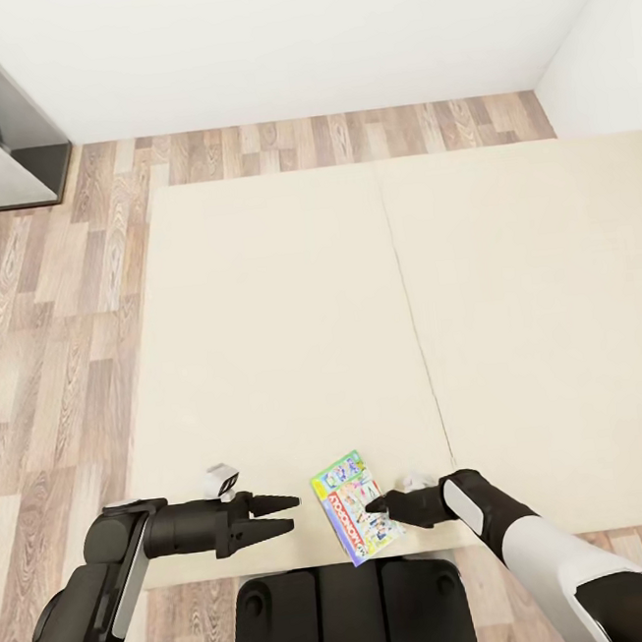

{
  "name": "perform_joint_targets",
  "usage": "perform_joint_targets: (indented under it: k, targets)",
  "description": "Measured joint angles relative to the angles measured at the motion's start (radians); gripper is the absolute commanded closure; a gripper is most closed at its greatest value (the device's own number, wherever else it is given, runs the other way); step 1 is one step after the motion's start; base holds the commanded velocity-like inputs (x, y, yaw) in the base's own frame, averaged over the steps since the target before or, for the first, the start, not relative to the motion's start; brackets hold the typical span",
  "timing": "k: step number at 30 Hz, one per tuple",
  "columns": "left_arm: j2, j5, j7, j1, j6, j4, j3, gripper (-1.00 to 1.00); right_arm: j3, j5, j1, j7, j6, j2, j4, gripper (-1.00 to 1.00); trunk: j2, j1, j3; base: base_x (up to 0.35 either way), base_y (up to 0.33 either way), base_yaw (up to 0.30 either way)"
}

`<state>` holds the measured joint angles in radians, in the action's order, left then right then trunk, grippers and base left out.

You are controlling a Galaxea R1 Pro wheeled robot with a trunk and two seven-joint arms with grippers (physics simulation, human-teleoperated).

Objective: Put all the toys in the child's room - the three board games (two on the bed and one on the table), the two jigsaw puzzles on the table, and the tennis ball on the table - inside the toy box on the table in the child's room.

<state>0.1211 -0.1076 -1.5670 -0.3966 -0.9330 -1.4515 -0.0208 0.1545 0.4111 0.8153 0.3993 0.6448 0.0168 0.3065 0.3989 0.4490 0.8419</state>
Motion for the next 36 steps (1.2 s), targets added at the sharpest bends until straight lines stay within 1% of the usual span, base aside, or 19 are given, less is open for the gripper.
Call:
perform_joint_targets:
  k: [5, 10, 16, 25, 29, 32, 36]
  targets:
    - [0.000, 0.000, 0.000, 0.000, 0.000, 0.000, 0.000, -1.00, 0.000, 0.012, -0.001, 0.002, 0.004, 0.001, 0.000, -1.00, 0.000, 0.000, 0.000, 0.000, 0.021, 0.000]
    - [0.000, 0.000, 0.000, 0.000, 0.000, 0.000, 0.000, -1.00, 0.001, 0.013, -0.001, 0.002, 0.003, 0.003, 0.000, -1.00, 0.000, 0.000, 0.000, 0.000, 0.002, 0.000]
    - [0.000, 0.000, 0.000, 0.000, -0.001, 0.000, -0.001, -1.00, 0.003, 0.000, -0.001, 0.001, 0.002, 0.004, 0.001, -1.00, 0.000, 0.000, 0.000, 0.000, 0.062, 0.000]
    - [0.000, 0.000, 0.000, 0.000, -0.001, 0.000, -0.001, -1.00, -0.001, 0.023, -0.001, 0.004, -0.001, 0.006, 0.001, -1.00, 0.000, 0.000, 0.000, 0.000, 0.014, 0.000]
    - [0.000, 0.000, 0.000, 0.000, -0.001, 0.000, -0.001, -1.00, -0.001, 0.019, -0.001, 0.004, -0.002, 0.007, 0.004, -1.00, 0.000, 0.000, 0.000, 0.000, 0.000, 0.069]
    - [0.000, 0.000, 0.000, 0.000, -0.002, 0.000, -0.001, -1.00, 0.003, 0.001, -0.001, 0.000, -0.001, 0.007, 0.004, -1.00, 0.000, 0.000, 0.000, 0.000, 0.000, 0.207]
    - [0.000, 0.000, 0.000, 0.000, -0.002, 0.000, -0.001, -1.00, 0.003, 0.005, -0.001, 0.002, 0.004, 0.006, 0.005, -1.00, 0.000, 0.000, 0.000, 0.000, 0.000, 0.094]
